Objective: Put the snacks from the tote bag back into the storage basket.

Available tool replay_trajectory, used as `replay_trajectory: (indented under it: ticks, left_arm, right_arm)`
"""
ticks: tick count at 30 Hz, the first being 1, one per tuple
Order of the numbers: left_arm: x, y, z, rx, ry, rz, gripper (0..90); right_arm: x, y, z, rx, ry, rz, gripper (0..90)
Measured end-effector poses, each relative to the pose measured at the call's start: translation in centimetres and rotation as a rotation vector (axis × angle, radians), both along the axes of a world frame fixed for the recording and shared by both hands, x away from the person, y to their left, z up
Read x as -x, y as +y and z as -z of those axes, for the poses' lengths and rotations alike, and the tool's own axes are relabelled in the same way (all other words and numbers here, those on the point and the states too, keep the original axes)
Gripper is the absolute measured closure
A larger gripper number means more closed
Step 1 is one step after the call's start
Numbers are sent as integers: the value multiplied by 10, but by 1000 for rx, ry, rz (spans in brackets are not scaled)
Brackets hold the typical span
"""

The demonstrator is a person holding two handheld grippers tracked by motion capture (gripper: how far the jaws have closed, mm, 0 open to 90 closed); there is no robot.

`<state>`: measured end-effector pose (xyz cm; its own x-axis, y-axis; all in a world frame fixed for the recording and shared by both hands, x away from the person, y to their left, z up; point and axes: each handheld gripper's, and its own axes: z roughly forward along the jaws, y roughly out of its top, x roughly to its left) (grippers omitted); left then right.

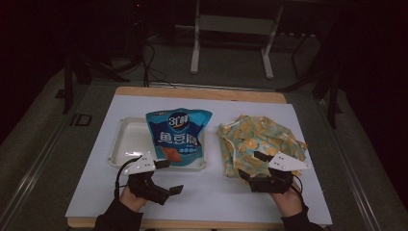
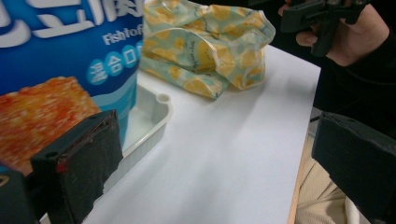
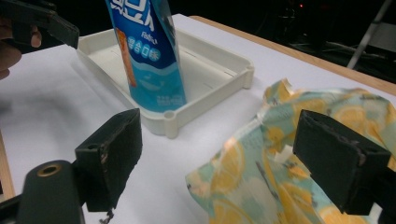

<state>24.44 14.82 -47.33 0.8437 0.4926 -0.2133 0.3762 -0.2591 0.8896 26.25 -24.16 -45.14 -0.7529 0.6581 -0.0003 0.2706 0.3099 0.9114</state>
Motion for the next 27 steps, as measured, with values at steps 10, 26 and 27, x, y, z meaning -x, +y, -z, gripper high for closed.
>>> replay_trajectory:
  ticks: [10, 26, 27]
  left_arm:
    - [-10, -21, 10, -1, -10, 38, 24]
    - [-13, -29, 21, 6, -16, 59, 24]
    - [-13, -29, 21, 7, -17, 61, 24]
  right_arm:
    - [8, -20, 7, -21, -4, 38, 154]
    - [20, -49, 19, -20, -36, 118, 145]
    - [20, -50, 19, -21, -38, 120, 145]
